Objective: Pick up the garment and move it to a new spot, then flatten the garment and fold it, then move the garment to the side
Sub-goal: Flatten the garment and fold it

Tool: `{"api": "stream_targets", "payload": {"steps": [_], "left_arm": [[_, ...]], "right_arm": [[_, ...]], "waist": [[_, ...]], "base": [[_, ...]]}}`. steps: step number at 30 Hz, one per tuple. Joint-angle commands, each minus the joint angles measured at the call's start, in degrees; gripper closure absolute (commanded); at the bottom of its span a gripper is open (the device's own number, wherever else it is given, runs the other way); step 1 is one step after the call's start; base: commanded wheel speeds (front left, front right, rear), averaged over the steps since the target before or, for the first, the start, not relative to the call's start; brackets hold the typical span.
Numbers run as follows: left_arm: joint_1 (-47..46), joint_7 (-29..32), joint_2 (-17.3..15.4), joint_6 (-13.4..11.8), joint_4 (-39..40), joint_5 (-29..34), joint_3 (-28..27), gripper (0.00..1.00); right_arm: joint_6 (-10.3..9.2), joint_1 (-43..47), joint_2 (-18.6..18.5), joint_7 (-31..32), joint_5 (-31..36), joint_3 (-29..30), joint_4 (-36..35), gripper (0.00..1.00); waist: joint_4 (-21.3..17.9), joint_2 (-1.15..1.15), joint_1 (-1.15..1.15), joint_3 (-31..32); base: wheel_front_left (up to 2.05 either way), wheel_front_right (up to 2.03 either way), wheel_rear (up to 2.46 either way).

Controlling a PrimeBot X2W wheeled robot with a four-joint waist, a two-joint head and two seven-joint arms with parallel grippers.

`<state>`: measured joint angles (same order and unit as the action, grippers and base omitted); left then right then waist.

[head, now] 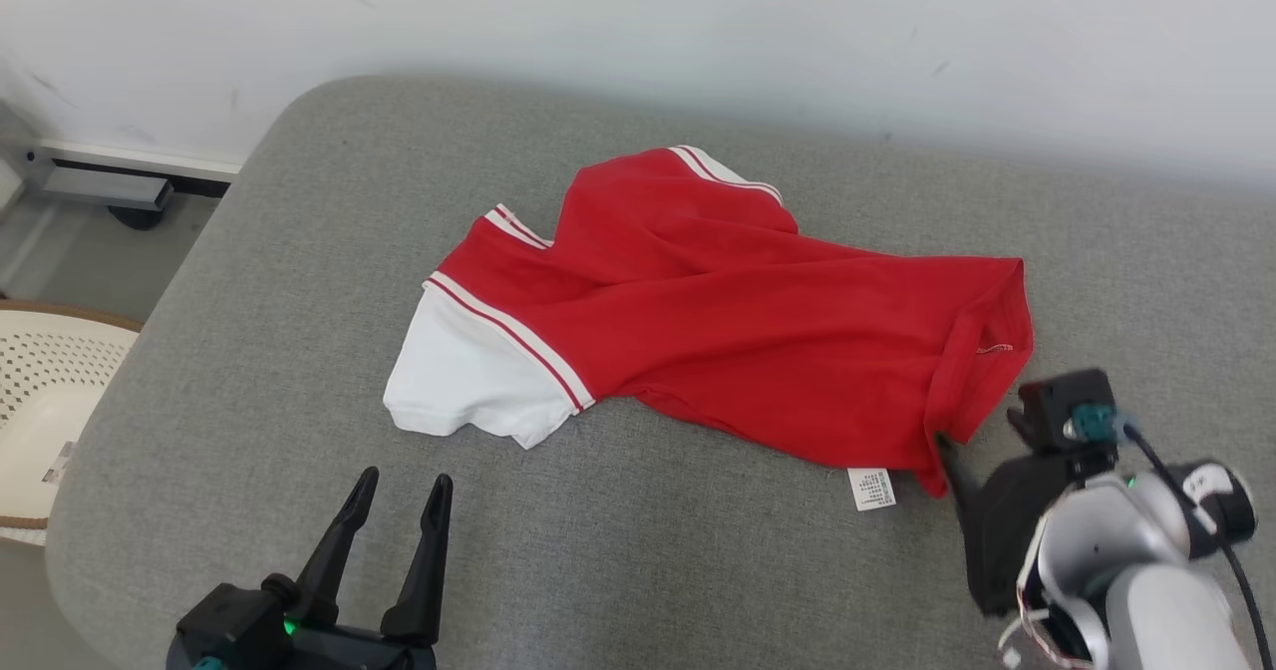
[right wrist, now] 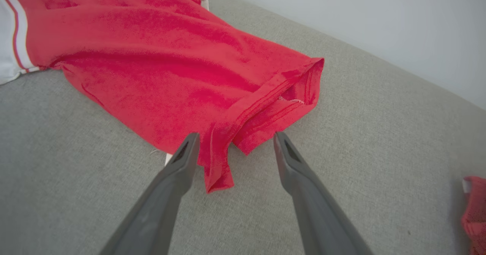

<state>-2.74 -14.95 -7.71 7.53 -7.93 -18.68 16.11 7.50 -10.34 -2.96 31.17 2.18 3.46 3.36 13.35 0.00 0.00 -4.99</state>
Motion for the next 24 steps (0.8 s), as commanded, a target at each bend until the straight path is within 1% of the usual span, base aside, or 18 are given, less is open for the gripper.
{"api": "stream_targets", "payload": {"steps": [1,2,5,9,18,24], "left_arm": [[-0.2,-0.4,-0.3,-0.1,0.1,0.0,-0.3,0.0],[-0.2,-0.4,-0.3,-0.1,0.1,0.0,-0.3,0.0],[-0.6,-0.4,-0.1,-0.1,0.0,-0.3,-0.1,0.0],[-1.2,-0.4,0.0,-0.1,-0.2,-0.4,0.2,0.0],[-2.4,-0.4,0.2,-0.1,-0.5,-0.9,0.8,0.0],[-2.6,-0.4,0.2,-0.1,-0.7,-1.0,0.8,0.0]], "right_arm": [[-0.02,2.9,0.0,1.6,-1.6,-0.4,-3.9,0.0],[-0.02,2.9,0.0,1.6,-1.6,-0.4,-3.9,0.0],[-0.02,7.0,0.0,3.4,-3.1,-0.4,-8.7,0.0],[-0.02,9.1,0.0,2.5,-3.8,0.4,-10.3,0.0],[-0.02,8.2,0.0,-0.9,-5.2,0.6,-5.2,0.0],[-0.02,7.0,0.0,-2.1,-4.1,0.7,-2.3,0.0]], "waist": [[-0.3,0.0,0.0,-0.3],[-0.3,0.0,0.0,-0.3],[-0.7,0.0,0.0,-0.6],[-0.9,0.0,0.0,-1.0],[0.0,0.0,0.0,-2.2],[0.9,0.0,0.0,-2.5]], "base": [[0.0,0.0,0.0],[0.0,0.0,0.0],[0.0,0.0,0.0],[0.0,0.0,0.0],[0.0,0.0,0.0],[0.0,0.0,0.0]]}}
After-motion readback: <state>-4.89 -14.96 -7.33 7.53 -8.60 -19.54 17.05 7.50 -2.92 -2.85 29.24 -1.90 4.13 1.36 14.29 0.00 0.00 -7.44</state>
